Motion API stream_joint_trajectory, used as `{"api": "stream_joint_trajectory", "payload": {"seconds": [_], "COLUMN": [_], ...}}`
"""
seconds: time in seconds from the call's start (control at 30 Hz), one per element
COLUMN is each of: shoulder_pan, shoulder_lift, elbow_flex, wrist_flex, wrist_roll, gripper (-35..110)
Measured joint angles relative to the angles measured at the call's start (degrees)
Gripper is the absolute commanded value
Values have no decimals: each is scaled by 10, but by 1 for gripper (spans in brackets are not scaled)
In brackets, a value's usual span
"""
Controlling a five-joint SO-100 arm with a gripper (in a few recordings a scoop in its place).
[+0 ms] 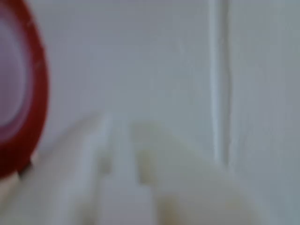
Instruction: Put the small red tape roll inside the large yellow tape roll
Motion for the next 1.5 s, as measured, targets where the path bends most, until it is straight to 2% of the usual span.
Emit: {"api": "stream_joint_trajectory", "payload": {"seconds": [0.4, 0.67, 0.97, 1.2, 1.5], "shoulder_pan": [-2, -2, -2, -17, -22], "shoulder_lift": [-85, -107, -173, -380, -354], "elbow_flex": [-178, -215, -369, -717, -767], "wrist_flex": [133, 214, 380, 565, 724], "wrist_roll": [0, 34, 54, 54, 84], "gripper": [0, 0, 0, 0, 0]}}
